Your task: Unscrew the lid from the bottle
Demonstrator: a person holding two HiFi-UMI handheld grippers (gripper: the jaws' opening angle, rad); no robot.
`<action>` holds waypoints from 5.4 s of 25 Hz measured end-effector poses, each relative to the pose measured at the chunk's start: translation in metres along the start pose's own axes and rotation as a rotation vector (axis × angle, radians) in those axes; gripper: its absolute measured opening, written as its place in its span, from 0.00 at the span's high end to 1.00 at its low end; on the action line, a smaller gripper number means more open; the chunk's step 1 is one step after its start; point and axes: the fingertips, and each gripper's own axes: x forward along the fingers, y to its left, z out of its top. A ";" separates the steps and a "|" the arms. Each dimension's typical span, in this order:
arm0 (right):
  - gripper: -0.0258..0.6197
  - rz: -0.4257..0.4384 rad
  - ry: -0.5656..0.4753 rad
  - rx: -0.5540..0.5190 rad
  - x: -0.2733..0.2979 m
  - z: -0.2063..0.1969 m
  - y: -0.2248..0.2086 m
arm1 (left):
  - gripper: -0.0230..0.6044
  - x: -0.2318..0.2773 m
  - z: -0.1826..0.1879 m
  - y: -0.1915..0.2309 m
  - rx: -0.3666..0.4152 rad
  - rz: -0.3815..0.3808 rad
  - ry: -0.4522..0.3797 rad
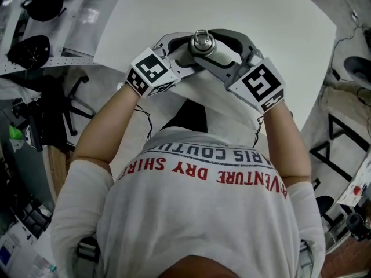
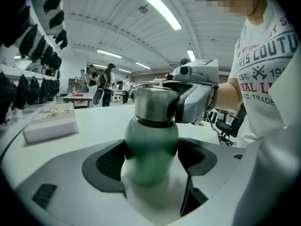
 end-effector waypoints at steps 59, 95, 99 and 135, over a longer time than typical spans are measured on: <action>0.56 -0.190 0.001 0.065 0.000 -0.001 0.002 | 0.40 0.000 -0.002 0.001 -0.153 0.284 -0.025; 0.57 0.203 0.000 -0.065 0.001 0.007 0.006 | 0.39 -0.002 -0.002 0.000 0.104 -0.190 0.092; 0.57 0.266 -0.001 -0.073 0.000 0.006 0.005 | 0.39 -0.001 -0.002 -0.001 0.142 -0.252 0.112; 0.52 -0.151 -0.026 0.064 -0.016 -0.008 -0.001 | 0.39 0.004 -0.002 0.000 -0.119 0.231 -0.020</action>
